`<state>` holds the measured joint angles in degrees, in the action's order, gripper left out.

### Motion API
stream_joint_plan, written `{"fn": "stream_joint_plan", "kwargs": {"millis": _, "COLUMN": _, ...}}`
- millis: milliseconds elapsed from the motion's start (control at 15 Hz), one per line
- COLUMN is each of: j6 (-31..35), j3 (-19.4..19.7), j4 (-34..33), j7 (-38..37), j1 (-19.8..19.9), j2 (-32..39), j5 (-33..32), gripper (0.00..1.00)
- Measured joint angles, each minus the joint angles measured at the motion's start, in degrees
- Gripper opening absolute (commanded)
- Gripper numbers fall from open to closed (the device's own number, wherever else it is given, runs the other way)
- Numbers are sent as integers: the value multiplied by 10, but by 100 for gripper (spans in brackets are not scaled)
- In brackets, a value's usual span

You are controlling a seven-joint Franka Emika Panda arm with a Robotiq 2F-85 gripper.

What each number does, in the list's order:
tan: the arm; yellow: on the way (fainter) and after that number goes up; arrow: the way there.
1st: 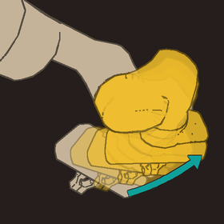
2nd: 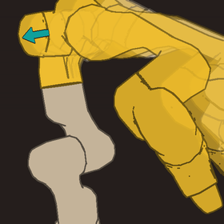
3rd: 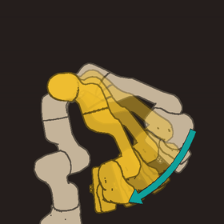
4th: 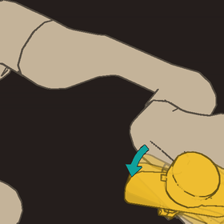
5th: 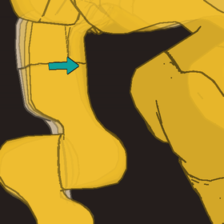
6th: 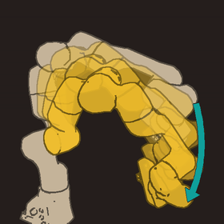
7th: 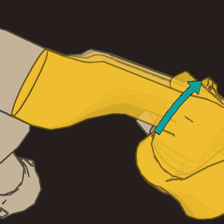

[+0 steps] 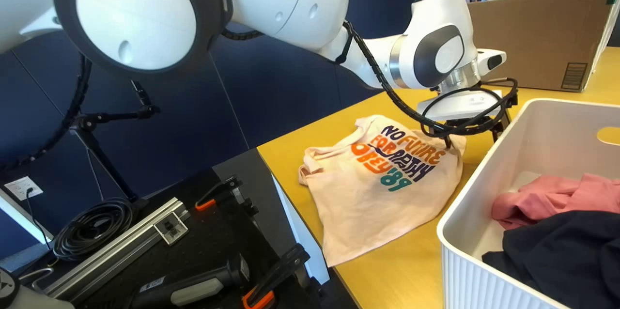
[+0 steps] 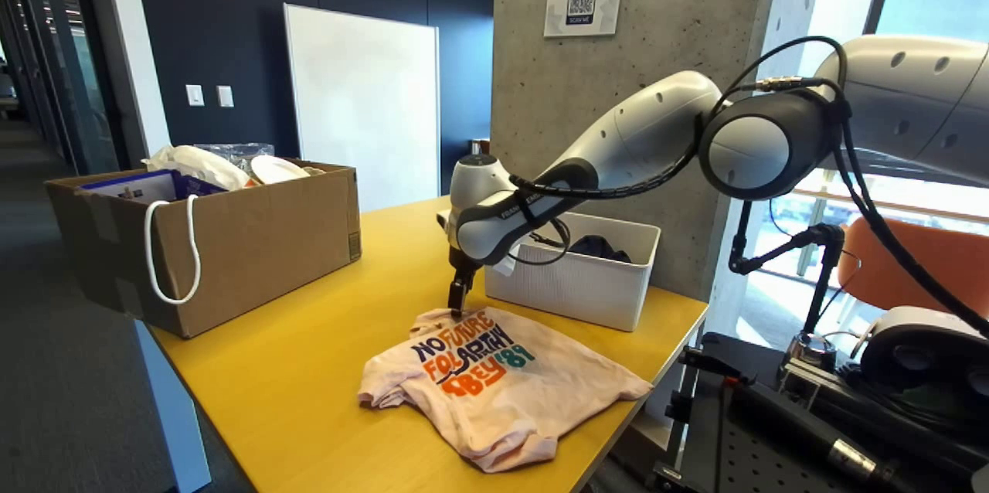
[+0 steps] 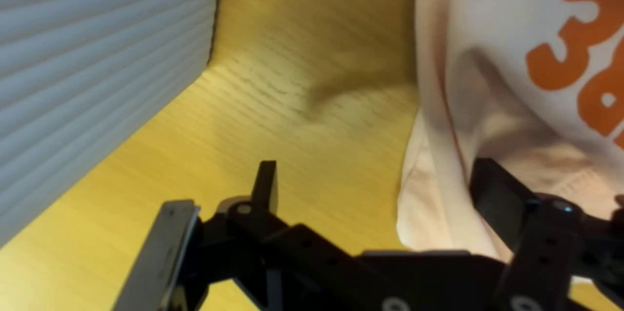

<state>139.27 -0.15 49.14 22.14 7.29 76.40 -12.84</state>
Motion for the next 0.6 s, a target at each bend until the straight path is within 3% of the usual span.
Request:
{"fn": "stream_joint_plan", "kwargs": {"millis": 333, "j6": 36, "j3": -4, "j4": 93, "j7": -1, "j1": 0, "j2": -89, "j5": 1, "gripper": 100}}
{"fn": "stream_joint_plan", "kwargs": {"millis": 600, "j6": 40, "j3": -31, "j4": 193, "j7": 1, "j1": -1, "j2": -174, "j5": 16, "gripper": 100}}
